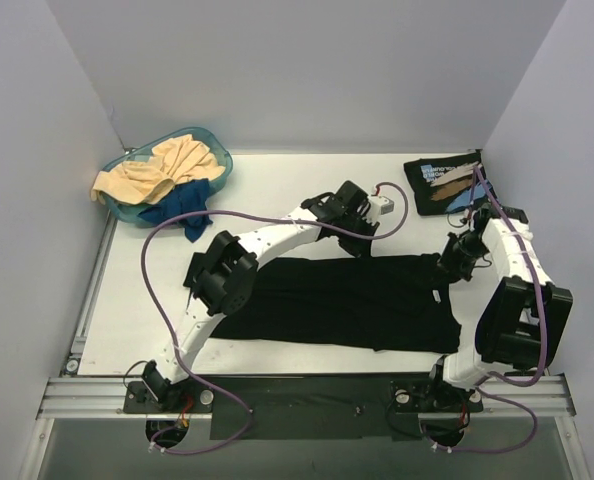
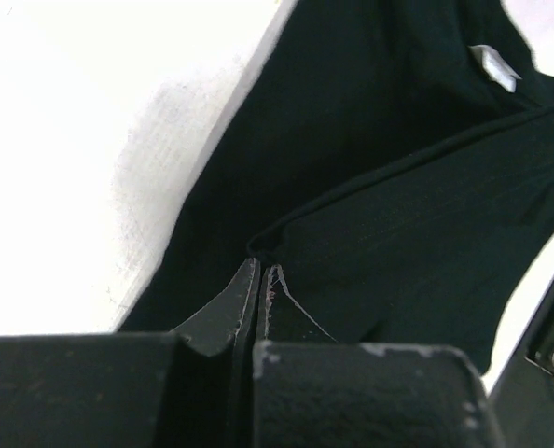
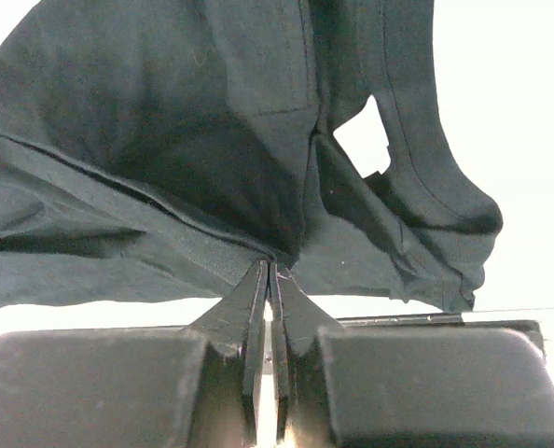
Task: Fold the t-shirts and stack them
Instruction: Fold the other side of the tshirt into a rectangle
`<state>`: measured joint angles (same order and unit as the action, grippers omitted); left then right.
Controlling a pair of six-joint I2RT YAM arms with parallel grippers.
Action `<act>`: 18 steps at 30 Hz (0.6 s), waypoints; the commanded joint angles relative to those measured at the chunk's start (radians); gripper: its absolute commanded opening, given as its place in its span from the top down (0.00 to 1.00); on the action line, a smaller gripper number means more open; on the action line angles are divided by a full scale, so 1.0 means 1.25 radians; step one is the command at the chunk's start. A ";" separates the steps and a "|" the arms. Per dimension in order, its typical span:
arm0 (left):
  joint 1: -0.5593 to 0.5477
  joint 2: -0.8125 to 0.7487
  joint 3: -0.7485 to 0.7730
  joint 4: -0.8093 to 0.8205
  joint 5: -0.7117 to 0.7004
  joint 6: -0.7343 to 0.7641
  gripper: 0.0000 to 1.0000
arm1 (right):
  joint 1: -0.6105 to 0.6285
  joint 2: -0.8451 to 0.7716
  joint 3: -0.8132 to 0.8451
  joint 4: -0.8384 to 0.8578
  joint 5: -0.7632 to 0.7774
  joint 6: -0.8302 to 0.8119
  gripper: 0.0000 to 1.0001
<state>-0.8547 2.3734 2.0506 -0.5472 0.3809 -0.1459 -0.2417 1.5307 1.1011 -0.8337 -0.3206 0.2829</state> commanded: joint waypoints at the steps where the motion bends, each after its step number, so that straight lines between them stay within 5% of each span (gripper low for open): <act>1: 0.011 -0.097 0.025 -0.032 0.071 -0.012 1.00 | -0.002 -0.061 0.031 -0.118 -0.004 -0.015 1.00; 18: 0.030 -0.233 -0.115 -0.067 0.160 -0.007 1.00 | 0.132 -0.327 -0.049 -0.355 -0.157 0.045 1.00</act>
<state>-0.8215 2.1407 1.9335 -0.6270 0.5358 -0.1535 -0.0895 1.1587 1.0748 -1.1526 -0.4473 0.3115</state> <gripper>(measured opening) 0.024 0.002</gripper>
